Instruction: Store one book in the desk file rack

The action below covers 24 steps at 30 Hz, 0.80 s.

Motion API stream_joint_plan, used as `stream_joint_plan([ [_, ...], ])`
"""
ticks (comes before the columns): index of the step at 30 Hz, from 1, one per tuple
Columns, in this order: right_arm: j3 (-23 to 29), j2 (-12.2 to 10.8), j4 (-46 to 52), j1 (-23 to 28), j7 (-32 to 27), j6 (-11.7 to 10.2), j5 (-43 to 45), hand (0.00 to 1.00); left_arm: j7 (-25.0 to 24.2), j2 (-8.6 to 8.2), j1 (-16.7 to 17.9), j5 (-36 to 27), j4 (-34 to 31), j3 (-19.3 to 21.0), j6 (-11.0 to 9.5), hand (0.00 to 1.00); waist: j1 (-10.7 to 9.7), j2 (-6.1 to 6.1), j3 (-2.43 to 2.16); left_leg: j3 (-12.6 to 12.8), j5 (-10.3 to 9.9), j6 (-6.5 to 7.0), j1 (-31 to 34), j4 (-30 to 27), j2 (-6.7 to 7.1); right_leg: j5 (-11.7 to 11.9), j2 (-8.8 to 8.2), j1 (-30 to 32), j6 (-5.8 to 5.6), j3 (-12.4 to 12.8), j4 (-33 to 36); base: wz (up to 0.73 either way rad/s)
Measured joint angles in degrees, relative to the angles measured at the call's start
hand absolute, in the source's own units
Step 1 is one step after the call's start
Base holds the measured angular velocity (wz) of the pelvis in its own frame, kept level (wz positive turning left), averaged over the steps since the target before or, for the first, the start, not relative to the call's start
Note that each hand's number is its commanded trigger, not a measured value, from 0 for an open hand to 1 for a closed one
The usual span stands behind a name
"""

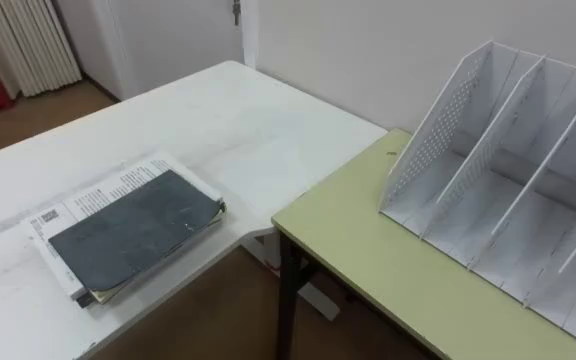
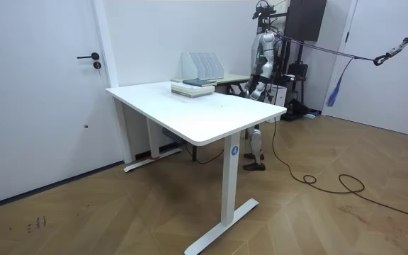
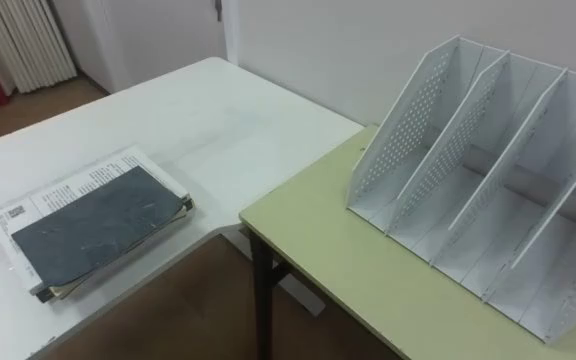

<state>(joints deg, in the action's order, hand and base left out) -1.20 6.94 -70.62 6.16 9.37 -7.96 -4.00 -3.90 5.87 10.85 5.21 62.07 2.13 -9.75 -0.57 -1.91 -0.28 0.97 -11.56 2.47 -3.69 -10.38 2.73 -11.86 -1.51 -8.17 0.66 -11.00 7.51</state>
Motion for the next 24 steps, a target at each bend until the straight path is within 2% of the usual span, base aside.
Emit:
stream_joint_plan([
  [4,0.2,0.0,-0.7,-0.5,0.0,0.1,0.1,0.0,0.0,0.0,0.0,0.0,-0.1,0.1,0.5,0.0,-0.5,0.0,0.15,0.2,0.0,0.0,0.0,0.1,-0.01,0.0,0.05,0.0,-0.01,0.1,0.0,0.0],
  [13,0.3,0.0,-1.0,-0.6,0.0,0.6,0.0,0.0,-0.1,-0.01,-0.3,0.0,-0.1,0.3,1.8,0.0,-0.5,0.0,0.13,0.4,0.0,0.0,0.0,0.5,-0.04,-0.1,0.07,0.2,-0.02,0.2,0.1,0.0],
  [24,0.2,0.0,-1.0,-0.5,-0.5,0.5,-0.2,0.0,0.9,-0.07,-0.3,0.0,-0.1,-0.1,1.8,0.0,-0.6,-0.02,0.15,0.1,0.0,0.01,-0.2,0.5,-0.04,0.0,0.08,-0.1,-0.01,0.2,0.3,0.0],
])
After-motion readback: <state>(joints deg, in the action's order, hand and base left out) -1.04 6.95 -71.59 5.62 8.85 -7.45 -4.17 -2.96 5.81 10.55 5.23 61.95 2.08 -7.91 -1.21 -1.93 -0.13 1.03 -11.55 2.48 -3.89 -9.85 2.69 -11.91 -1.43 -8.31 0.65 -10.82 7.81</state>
